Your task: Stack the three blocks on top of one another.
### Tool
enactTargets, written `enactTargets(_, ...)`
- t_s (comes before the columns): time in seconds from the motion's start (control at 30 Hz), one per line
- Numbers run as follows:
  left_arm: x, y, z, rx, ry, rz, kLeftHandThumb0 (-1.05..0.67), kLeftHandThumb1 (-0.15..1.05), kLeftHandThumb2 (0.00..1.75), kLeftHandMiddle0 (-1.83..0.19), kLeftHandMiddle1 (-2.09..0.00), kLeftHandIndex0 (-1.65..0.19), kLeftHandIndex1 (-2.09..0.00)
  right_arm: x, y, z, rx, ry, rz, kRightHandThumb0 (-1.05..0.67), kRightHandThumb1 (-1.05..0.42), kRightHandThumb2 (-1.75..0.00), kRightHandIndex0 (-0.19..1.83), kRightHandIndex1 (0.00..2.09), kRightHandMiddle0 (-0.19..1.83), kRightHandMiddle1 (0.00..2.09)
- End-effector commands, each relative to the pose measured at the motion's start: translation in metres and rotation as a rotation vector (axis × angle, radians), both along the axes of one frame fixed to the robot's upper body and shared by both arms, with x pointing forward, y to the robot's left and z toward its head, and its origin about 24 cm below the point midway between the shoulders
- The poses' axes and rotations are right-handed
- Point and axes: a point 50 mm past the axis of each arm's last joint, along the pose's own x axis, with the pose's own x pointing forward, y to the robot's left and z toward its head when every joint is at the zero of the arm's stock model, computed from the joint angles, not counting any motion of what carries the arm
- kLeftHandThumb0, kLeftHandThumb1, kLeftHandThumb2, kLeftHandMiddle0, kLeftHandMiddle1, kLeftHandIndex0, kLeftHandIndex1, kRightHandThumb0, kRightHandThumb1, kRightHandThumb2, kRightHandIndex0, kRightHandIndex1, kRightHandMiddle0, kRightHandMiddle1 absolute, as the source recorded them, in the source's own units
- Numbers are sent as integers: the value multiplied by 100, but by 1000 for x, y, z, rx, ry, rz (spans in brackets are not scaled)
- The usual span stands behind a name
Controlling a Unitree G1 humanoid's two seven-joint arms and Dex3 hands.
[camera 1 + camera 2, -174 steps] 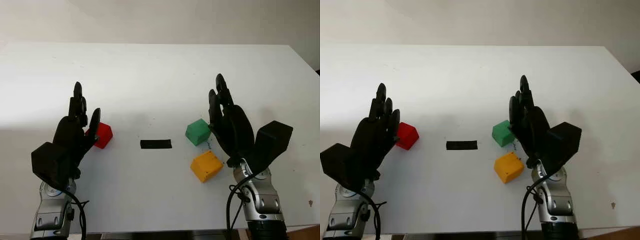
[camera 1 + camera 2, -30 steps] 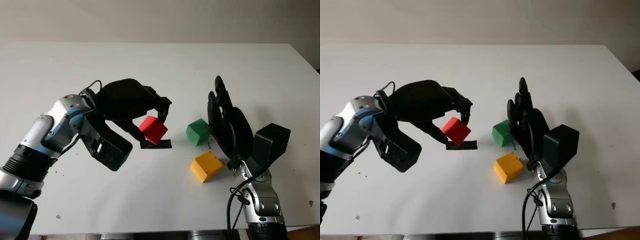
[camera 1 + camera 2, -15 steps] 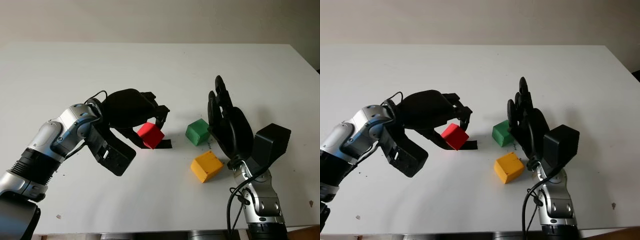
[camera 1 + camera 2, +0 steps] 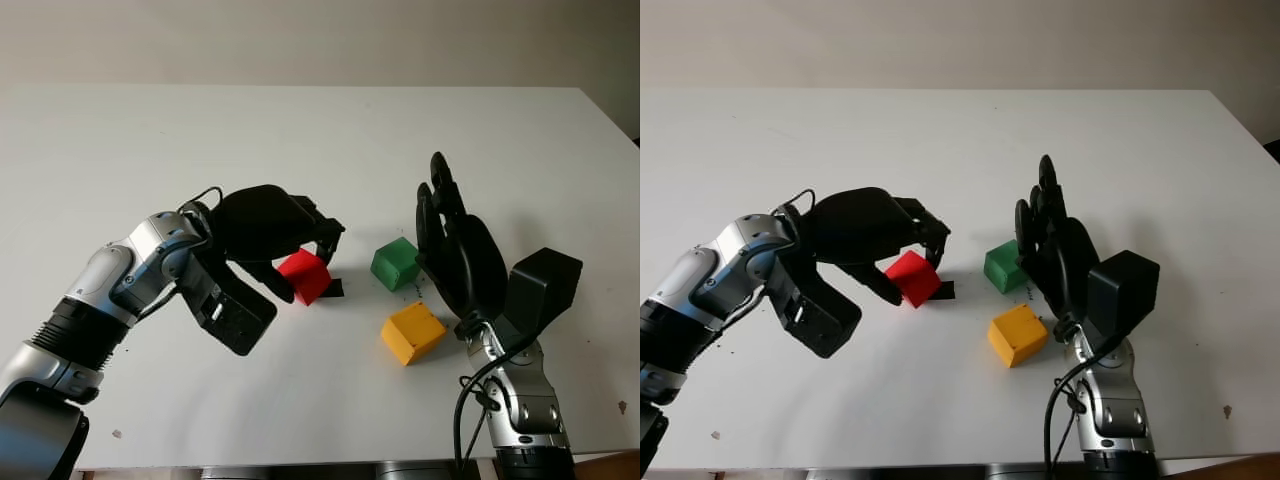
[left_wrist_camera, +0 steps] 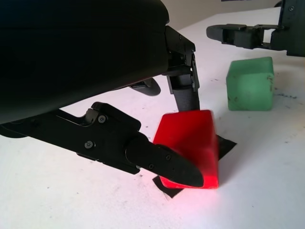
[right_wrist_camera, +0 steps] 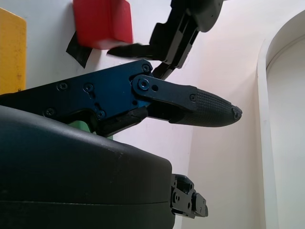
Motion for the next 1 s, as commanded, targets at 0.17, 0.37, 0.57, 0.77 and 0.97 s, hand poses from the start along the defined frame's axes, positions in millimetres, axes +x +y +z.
enactTargets(0.17,-1,-3,-6,-2,31,3,-69,102,6,-19,-9,-14,-57,-2,1,4,-7,-16,-6,-76,-105,-65,-19,0,-19,0)
enactTargets(0.37,-2,-4,-6,3,56,8,-69,104,6,-16,-6,-10,-49,-2,0,2,-4,-19,-3,-77,-105,-65,-19,0,-19,0)
enactTargets(0.57,-4,-2,-4,-15,70,18,-70,101,5,-12,-4,-8,-29,-2,0,4,-11,-17,-6,-76,-105,-66,-19,0,-19,0)
enactTargets(0.77,-5,16,11,-157,94,86,-74,99,5,5,-1,10,-9,-5,-2,9,3,-33,-10,-76,-105,-64,-19,0,-19,0)
enactTargets(0.97,-8,68,28,-720,208,273,-85,105,41,19,0,19,0,-7,-35,48,-140,-166,-34,-72,-105,-36,-19,0,-13,4)
